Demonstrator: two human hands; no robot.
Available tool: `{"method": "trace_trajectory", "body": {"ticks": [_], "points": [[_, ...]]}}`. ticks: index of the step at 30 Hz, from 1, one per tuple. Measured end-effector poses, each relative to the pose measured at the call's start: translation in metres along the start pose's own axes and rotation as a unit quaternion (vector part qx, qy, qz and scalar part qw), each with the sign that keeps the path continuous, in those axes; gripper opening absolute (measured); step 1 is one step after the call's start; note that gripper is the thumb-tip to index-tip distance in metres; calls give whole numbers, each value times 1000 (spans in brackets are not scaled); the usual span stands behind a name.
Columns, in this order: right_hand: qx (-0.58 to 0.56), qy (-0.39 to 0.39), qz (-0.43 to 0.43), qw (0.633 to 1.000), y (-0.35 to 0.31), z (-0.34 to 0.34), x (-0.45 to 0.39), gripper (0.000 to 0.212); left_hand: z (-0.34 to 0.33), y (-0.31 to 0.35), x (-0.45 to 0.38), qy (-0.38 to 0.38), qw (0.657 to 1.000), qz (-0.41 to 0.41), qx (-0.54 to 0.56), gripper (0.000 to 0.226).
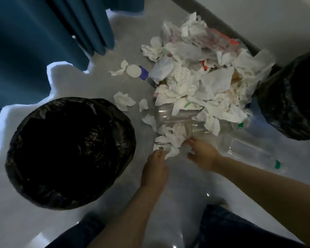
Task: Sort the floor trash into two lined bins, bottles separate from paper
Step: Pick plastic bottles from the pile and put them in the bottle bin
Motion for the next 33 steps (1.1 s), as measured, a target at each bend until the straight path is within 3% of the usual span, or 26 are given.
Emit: {"method": "trace_trajectory", "body": {"ticks": [2, 7, 9, 12, 14, 18, 21, 24, 26, 30, 33], "points": [[96, 1, 66, 993, 7, 3, -24, 46, -26, -15, -18, 42, 999, 29, -5, 55], [158, 20, 136, 978, 18, 2, -73, 43, -77, -45, -46, 124, 990, 34, -59, 82], [166, 27, 148, 975, 18, 4, -85, 39, -86, -54, -58, 161, 987, 8, -10, 67], [186, 43, 163, 968, 6, 7, -91, 32, -96, -67, -64, 193, 975, -96, 60, 31], [183, 49, 154, 970, -4, 11, -90, 28, -97, -73, -65, 203, 969, -113, 90, 23], [239, 3, 138, 961, -18, 15, -88, 24, -86, -73, -61, 168, 973, -47, 151, 26], [259, 12, 148, 954, -15, 7, -85, 34, -72, -72, -48, 166, 963, 19, 211, 10], [278, 0, 159, 947, -12, -7, -78, 54, -60, -68, -40, 197, 960, -22, 199, 25], [285, -9, 155, 946, -9, -19, -73, 57, -56, -70, -40, 214, 964, -56, 150, 36], [264, 0, 138, 955, 2, -48, -73, 47, -59, -80, -51, 218, 966, -45, 134, 27], [199, 45, 134, 970, 8, -66, -73, 51, -61, -88, -61, 245, 959, -10, 145, 26]]}}
Point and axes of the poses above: each hand's wrist, its own x-axis away from the middle knuckle, its own z-axis out of the back of the hand, y = z × x, the point moved 3 cm from there along -x, towards the middle knuckle, and after that the axes turned 2 degrees about -x, right-handed, at the moved point
